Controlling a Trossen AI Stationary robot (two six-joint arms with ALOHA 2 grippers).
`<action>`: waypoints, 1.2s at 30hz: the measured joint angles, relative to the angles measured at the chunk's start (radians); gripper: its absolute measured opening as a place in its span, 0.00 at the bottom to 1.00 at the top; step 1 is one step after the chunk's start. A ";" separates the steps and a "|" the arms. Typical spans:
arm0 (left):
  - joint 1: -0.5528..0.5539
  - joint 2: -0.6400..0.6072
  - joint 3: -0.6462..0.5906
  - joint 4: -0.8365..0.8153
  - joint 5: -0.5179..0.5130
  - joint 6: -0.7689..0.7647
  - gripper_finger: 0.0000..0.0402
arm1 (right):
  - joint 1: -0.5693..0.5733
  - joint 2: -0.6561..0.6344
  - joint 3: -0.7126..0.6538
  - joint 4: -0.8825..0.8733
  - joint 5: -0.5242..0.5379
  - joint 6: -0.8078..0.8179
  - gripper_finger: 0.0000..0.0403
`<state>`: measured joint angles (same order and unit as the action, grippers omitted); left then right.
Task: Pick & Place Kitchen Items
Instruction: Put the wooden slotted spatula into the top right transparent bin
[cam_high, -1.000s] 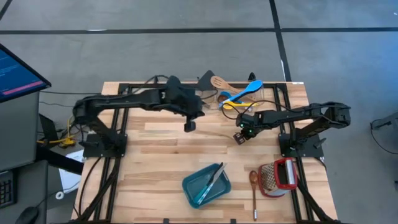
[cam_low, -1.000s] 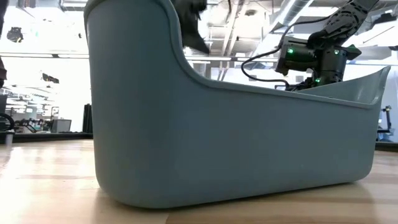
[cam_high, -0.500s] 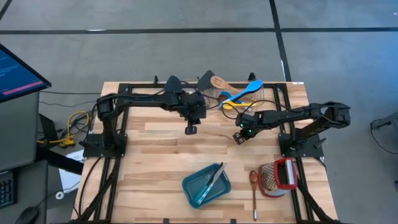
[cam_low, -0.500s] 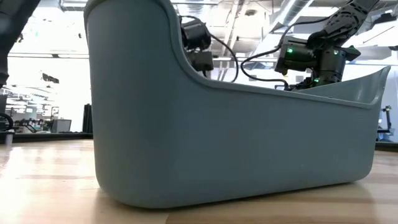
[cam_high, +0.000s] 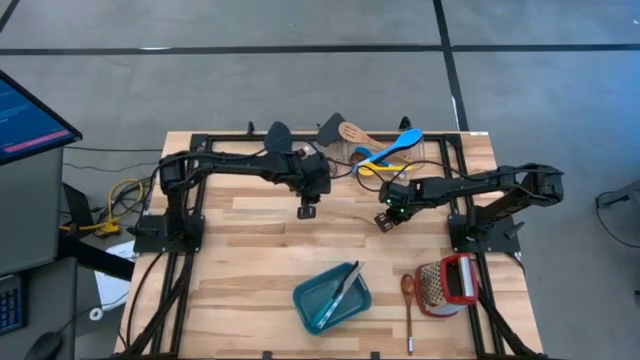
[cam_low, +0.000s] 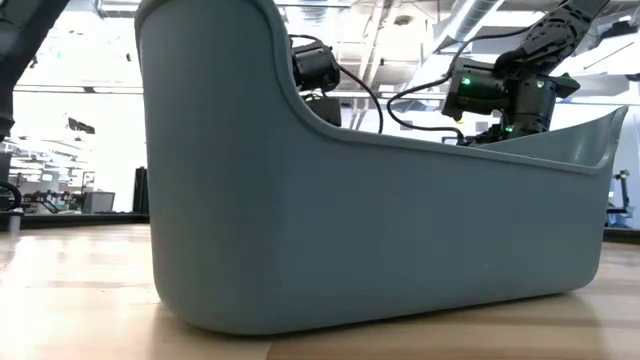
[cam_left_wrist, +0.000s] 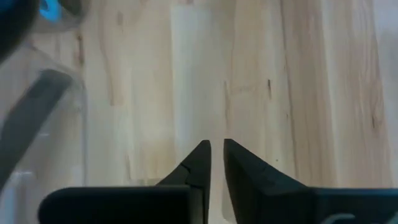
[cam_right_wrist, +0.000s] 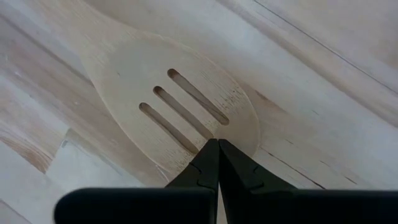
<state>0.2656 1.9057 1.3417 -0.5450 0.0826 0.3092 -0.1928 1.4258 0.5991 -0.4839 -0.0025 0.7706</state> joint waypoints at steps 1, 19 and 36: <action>-0.001 0.001 -0.004 0.000 0.000 0.000 0.10 | 0.000 0.000 0.000 0.000 0.000 0.000 0.00; -0.042 0.000 -0.068 0.093 0.000 0.000 0.49 | 0.000 0.000 0.001 0.000 0.000 -0.003 0.00; -0.045 0.000 -0.205 0.254 0.000 -0.029 0.49 | 0.000 0.000 0.000 0.020 0.000 -0.003 0.00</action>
<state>0.2207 1.9053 1.1370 -0.2909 0.0826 0.2802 -0.1925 1.4258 0.5995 -0.4636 -0.0025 0.7677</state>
